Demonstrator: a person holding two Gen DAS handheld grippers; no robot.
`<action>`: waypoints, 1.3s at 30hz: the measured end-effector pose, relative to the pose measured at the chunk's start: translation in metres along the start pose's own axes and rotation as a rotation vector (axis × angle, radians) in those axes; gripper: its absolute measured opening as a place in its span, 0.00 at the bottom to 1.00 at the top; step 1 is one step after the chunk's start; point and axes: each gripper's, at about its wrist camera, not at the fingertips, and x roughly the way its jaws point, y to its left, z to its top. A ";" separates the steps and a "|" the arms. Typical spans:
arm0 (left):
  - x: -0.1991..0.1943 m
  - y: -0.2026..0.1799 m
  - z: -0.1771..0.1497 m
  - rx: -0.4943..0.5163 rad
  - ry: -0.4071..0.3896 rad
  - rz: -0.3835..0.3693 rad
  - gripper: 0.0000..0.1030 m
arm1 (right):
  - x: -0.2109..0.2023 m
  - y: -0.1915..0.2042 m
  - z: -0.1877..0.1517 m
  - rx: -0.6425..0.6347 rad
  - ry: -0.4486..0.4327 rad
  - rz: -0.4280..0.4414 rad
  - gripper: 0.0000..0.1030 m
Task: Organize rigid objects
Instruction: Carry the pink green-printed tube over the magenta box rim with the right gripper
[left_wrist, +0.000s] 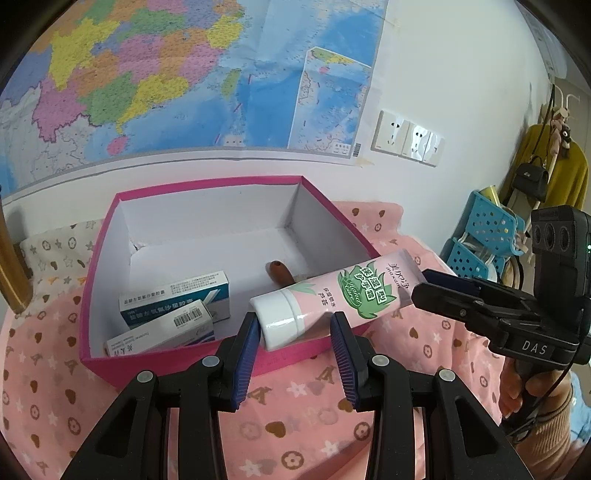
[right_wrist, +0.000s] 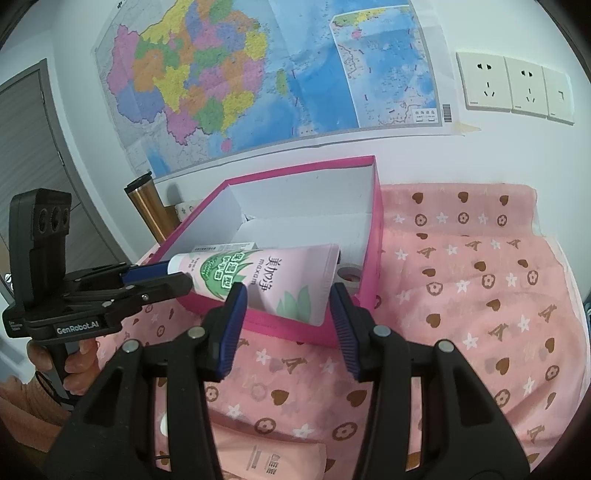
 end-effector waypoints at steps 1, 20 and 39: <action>0.000 0.000 0.001 0.000 0.000 -0.001 0.38 | 0.000 0.000 0.000 0.001 0.000 0.001 0.48; 0.004 0.001 0.009 0.007 -0.009 0.007 0.38 | 0.003 -0.005 0.008 0.005 -0.002 -0.001 0.48; 0.008 -0.001 0.013 0.017 -0.015 0.022 0.39 | 0.006 -0.008 0.011 0.016 -0.003 -0.003 0.48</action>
